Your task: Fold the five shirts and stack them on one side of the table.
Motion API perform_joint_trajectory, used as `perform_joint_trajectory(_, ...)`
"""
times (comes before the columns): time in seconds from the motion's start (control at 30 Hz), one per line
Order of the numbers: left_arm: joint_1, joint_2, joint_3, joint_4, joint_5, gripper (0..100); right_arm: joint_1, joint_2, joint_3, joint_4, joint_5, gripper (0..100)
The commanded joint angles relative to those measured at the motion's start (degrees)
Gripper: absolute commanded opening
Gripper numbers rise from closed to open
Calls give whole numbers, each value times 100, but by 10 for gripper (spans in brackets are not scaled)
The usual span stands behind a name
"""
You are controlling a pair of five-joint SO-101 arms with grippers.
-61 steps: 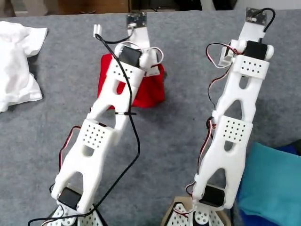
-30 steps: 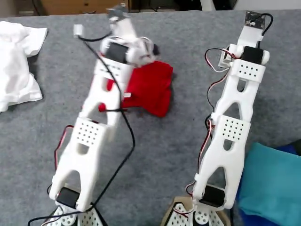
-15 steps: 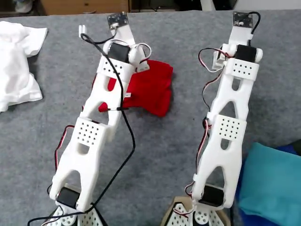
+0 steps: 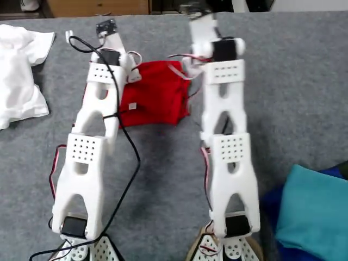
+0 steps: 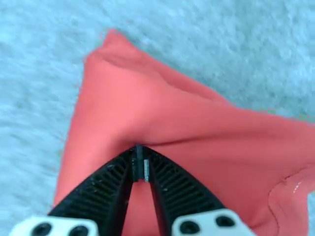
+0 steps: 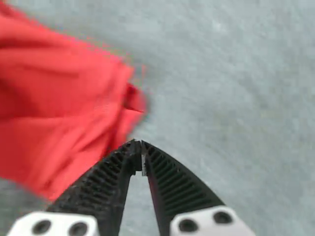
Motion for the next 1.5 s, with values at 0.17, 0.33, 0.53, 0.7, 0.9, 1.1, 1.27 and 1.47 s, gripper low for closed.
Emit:
perform_joint_trajectory(0.17, -316, -84, 105, -44, -220, 19, -1051, -365, -312, 97, -343, 6)
perform_joint_trajectory(0.33, -325, -84, 97, 237, -229, 19, -1103, -365, -286, 123, -1029, 6)
perform_joint_trajectory(0.53, -246, -154, 97, 325, -229, 19, -1095, -374, 145, 123, -2945, 6)
perform_joint_trajectory(0.7, -299, -145, -756, 870, -246, 44, -848, -374, 541, 123, -2892, 6)
perform_joint_trajectory(0.9, -334, -110, -2136, 1732, -273, 306, -822, -374, 699, 123, -2892, 6)
perform_joint_trajectory(1.1, -905, -171, -2646, 2075, -273, 288, -927, -374, 716, 123, -2699, 5)
perform_joint_trajectory(1.27, -1767, -321, -2602, 2110, -273, 239, -1165, -365, 1235, 123, -2708, 5)
perform_joint_trajectory(1.47, -2251, -365, -2602, 2110, -273, 63, -1376, -330, 2053, 105, -2708, 5)
